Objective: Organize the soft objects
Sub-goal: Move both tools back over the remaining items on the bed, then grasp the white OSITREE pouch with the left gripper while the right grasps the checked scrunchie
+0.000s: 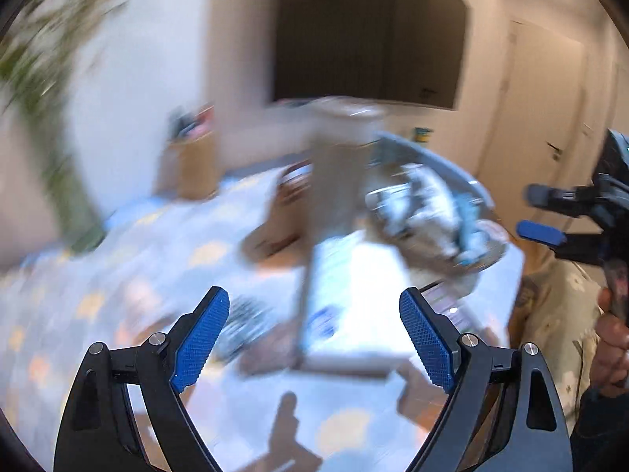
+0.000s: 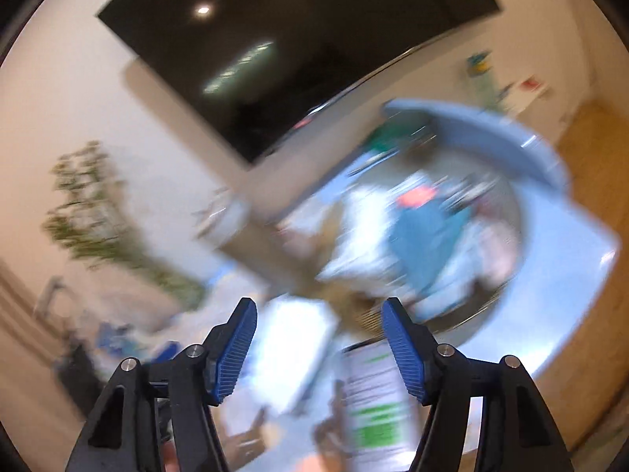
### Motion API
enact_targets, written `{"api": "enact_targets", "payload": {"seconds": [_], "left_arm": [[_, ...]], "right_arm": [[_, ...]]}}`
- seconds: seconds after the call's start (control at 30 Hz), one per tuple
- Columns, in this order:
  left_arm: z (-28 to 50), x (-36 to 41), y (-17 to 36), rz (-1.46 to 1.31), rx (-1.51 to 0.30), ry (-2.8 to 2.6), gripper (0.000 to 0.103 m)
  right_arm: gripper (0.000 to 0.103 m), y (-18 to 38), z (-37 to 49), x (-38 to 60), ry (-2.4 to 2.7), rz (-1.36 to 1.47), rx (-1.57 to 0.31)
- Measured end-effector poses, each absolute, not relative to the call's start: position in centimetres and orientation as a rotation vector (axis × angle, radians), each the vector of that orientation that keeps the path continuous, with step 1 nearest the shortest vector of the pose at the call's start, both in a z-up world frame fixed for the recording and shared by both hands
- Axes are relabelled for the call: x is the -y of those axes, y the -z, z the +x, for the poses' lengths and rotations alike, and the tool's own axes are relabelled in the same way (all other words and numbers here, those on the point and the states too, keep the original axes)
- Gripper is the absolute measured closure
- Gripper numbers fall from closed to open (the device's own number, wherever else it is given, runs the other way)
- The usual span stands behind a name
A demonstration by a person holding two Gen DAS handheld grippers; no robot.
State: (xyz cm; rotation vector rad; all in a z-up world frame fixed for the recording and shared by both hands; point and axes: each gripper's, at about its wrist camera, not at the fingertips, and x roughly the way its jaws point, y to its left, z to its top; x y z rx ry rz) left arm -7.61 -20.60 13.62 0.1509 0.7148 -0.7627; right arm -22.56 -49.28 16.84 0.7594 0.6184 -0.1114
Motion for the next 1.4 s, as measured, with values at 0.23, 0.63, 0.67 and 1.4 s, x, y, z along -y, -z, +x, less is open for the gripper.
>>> {"api": "enact_targets", "payload": {"seconds": [0.23,0.63,0.67,1.4], "left_arm": [[-3.6,9.1,-10.9,0.076,-0.788,0.536,0.016],[0.8,0.3,-4.9,-0.045,-0.929,0.421,0.016],[1.0,0.2,-4.1,-0.048,-0.957,0.410,0.017],[11.3,16.4,-3.9,-0.030,-1.155,0.549,0.019]], "right_arm": [[0.038,-15.3,-18.4,42.1,-0.164,0.856,-0.612],[0.038,-12.8,-9.1,28.0,-0.208,0.526,-0.841],[0.038,-12.6,-8.8,27.5,-0.193,0.494,-0.857],[0.022,-4.9,1.2,25.7,-0.152,-0.261,-1.290]]}}
